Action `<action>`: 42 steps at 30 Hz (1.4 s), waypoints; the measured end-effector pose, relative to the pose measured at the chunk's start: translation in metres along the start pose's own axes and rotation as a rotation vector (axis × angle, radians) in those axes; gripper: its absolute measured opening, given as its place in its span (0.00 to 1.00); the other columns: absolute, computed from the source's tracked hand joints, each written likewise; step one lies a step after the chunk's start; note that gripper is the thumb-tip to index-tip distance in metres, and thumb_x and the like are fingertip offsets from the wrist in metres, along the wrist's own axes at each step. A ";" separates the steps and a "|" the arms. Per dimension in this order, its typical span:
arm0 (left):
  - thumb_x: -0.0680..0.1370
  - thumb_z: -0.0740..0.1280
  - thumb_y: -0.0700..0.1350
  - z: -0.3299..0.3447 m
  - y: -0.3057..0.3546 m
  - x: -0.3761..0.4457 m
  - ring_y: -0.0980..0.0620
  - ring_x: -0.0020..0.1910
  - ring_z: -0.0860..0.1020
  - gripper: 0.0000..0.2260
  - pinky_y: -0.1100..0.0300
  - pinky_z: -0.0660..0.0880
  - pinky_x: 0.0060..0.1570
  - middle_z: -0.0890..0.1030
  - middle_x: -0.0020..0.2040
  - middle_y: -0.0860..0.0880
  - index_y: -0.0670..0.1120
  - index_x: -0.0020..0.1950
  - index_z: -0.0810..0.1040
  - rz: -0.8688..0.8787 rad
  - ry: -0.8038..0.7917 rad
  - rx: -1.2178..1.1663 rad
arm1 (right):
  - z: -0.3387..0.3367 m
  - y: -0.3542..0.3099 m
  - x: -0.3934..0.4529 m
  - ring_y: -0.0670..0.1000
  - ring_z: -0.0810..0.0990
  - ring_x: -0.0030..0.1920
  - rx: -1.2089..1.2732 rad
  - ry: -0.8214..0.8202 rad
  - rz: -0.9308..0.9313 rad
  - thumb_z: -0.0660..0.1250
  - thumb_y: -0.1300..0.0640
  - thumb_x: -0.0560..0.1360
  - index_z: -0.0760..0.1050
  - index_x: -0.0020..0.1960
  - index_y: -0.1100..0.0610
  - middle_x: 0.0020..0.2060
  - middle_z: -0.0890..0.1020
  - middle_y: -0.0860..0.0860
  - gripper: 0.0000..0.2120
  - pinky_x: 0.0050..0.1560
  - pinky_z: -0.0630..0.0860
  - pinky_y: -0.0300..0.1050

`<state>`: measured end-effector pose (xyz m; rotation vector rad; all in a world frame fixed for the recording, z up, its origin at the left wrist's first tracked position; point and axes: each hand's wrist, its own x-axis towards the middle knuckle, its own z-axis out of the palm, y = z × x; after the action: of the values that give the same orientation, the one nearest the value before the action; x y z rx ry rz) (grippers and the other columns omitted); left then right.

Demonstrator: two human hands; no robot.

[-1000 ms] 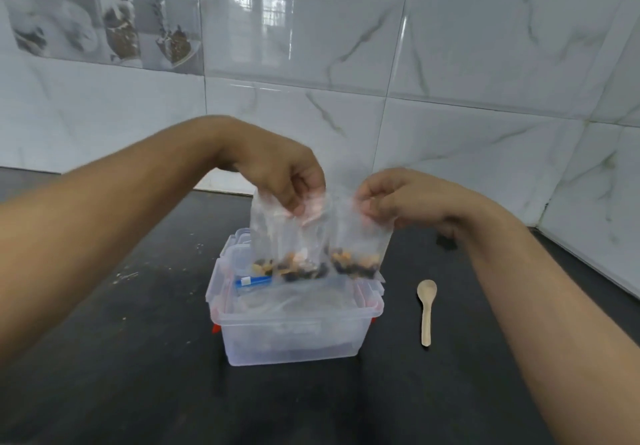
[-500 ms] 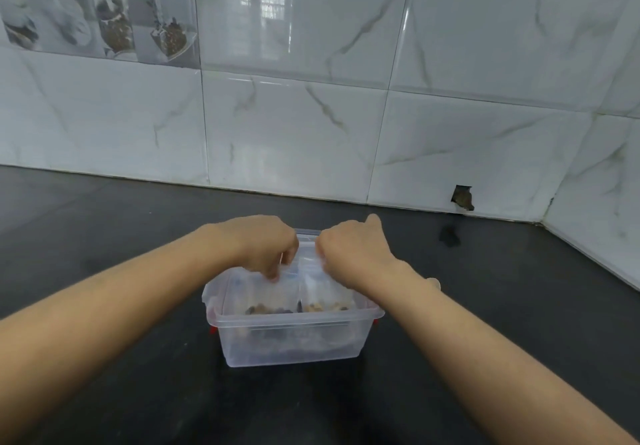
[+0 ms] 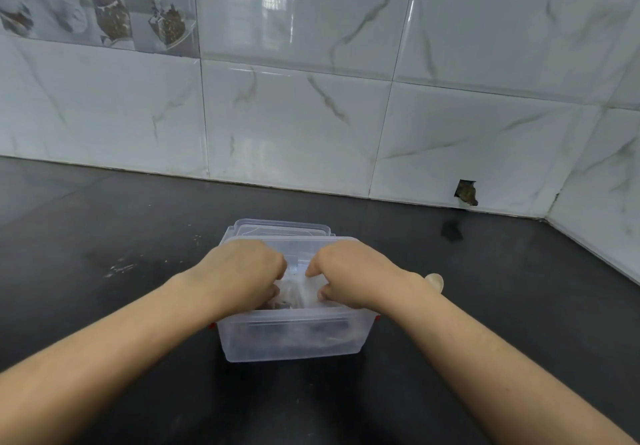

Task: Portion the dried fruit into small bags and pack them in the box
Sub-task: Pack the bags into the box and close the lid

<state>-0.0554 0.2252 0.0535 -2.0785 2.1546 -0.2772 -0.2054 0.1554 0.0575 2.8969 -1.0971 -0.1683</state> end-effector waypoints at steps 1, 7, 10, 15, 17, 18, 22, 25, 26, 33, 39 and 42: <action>0.78 0.59 0.49 0.001 0.001 -0.001 0.46 0.53 0.77 0.09 0.54 0.75 0.47 0.80 0.52 0.47 0.47 0.48 0.75 0.001 0.005 0.019 | 0.000 -0.001 0.001 0.58 0.77 0.59 -0.005 -0.029 0.010 0.64 0.62 0.74 0.76 0.61 0.59 0.58 0.80 0.56 0.16 0.56 0.76 0.54; 0.80 0.55 0.45 -0.005 0.006 -0.001 0.45 0.49 0.76 0.17 0.57 0.66 0.38 0.79 0.49 0.44 0.48 0.32 0.60 0.016 -0.104 0.095 | -0.008 -0.014 0.004 0.53 0.72 0.40 -0.106 -0.295 0.036 0.59 0.62 0.78 0.76 0.55 0.61 0.34 0.70 0.51 0.10 0.43 0.66 0.45; 0.81 0.55 0.44 -0.006 0.009 0.003 0.47 0.42 0.72 0.16 0.57 0.66 0.37 0.76 0.41 0.45 0.46 0.32 0.61 0.032 -0.150 0.139 | -0.012 -0.019 0.005 0.52 0.71 0.37 -0.101 -0.371 0.044 0.57 0.61 0.80 0.75 0.58 0.60 0.38 0.73 0.52 0.11 0.44 0.66 0.44; 0.81 0.55 0.49 -0.006 0.004 -0.001 0.47 0.43 0.75 0.15 0.57 0.69 0.39 0.80 0.47 0.45 0.45 0.36 0.68 0.048 -0.103 0.091 | -0.013 -0.016 0.002 0.50 0.67 0.30 -0.134 -0.277 0.007 0.59 0.64 0.77 0.72 0.39 0.60 0.31 0.70 0.51 0.09 0.30 0.63 0.40; 0.81 0.54 0.51 -0.006 -0.001 -0.003 0.48 0.45 0.76 0.15 0.56 0.72 0.43 0.81 0.47 0.47 0.45 0.43 0.75 0.049 -0.006 0.031 | -0.013 -0.011 -0.003 0.49 0.63 0.28 -0.108 -0.154 0.018 0.58 0.69 0.73 0.62 0.31 0.58 0.28 0.66 0.52 0.14 0.27 0.59 0.41; 0.81 0.54 0.51 -0.009 -0.005 -0.004 0.48 0.46 0.77 0.15 0.56 0.72 0.44 0.82 0.47 0.49 0.46 0.46 0.77 0.043 0.043 0.003 | -0.014 -0.009 -0.004 0.50 0.62 0.28 -0.110 -0.089 0.018 0.57 0.72 0.71 0.60 0.31 0.58 0.28 0.65 0.52 0.15 0.26 0.58 0.42; 0.79 0.57 0.52 -0.026 -0.027 -0.004 0.48 0.39 0.78 0.14 0.55 0.74 0.40 0.80 0.37 0.51 0.49 0.41 0.77 -0.040 0.271 -0.250 | -0.022 0.006 0.002 0.56 0.70 0.30 -0.014 0.216 0.062 0.59 0.67 0.68 0.67 0.30 0.56 0.28 0.72 0.53 0.11 0.28 0.66 0.42; 0.78 0.59 0.49 -0.019 -0.059 0.015 0.45 0.34 0.78 0.15 0.53 0.72 0.35 0.80 0.32 0.45 0.43 0.37 0.77 -0.197 0.438 -0.447 | -0.036 0.032 0.014 0.58 0.78 0.33 0.323 0.444 0.164 0.61 0.61 0.69 0.75 0.32 0.57 0.30 0.80 0.52 0.09 0.32 0.74 0.44; 0.77 0.60 0.48 -0.011 -0.069 0.024 0.43 0.36 0.79 0.14 0.51 0.74 0.37 0.81 0.33 0.42 0.40 0.38 0.77 -0.267 0.451 -0.526 | -0.039 0.042 0.017 0.57 0.81 0.34 0.528 0.486 0.214 0.63 0.60 0.71 0.78 0.35 0.57 0.32 0.82 0.53 0.08 0.32 0.75 0.44; 0.77 0.64 0.49 0.062 -0.110 0.073 0.47 0.25 0.74 0.18 0.63 0.68 0.26 0.78 0.26 0.46 0.39 0.32 0.76 -0.570 -0.012 -0.750 | -0.001 0.078 0.060 0.48 0.73 0.28 0.892 0.028 0.556 0.67 0.57 0.75 0.78 0.44 0.62 0.32 0.78 0.52 0.07 0.27 0.71 0.37; 0.72 0.69 0.41 0.069 -0.114 0.088 0.46 0.28 0.75 0.07 0.61 0.74 0.29 0.83 0.35 0.41 0.37 0.41 0.84 -0.597 -0.079 -0.788 | 0.028 0.080 0.097 0.54 0.79 0.42 0.735 -0.058 0.596 0.70 0.59 0.72 0.80 0.51 0.67 0.46 0.82 0.60 0.12 0.53 0.80 0.50; 0.71 0.68 0.37 0.069 -0.113 0.086 0.44 0.30 0.77 0.06 0.61 0.75 0.29 0.83 0.37 0.41 0.42 0.42 0.84 -0.595 -0.011 -0.819 | 0.031 0.083 0.097 0.56 0.82 0.45 0.825 0.044 0.611 0.69 0.64 0.71 0.82 0.49 0.64 0.48 0.83 0.61 0.08 0.53 0.80 0.53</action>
<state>0.0669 0.1326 0.0145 -3.0997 1.7270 0.6856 -0.1917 0.0289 0.0242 2.8982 -2.4269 0.4750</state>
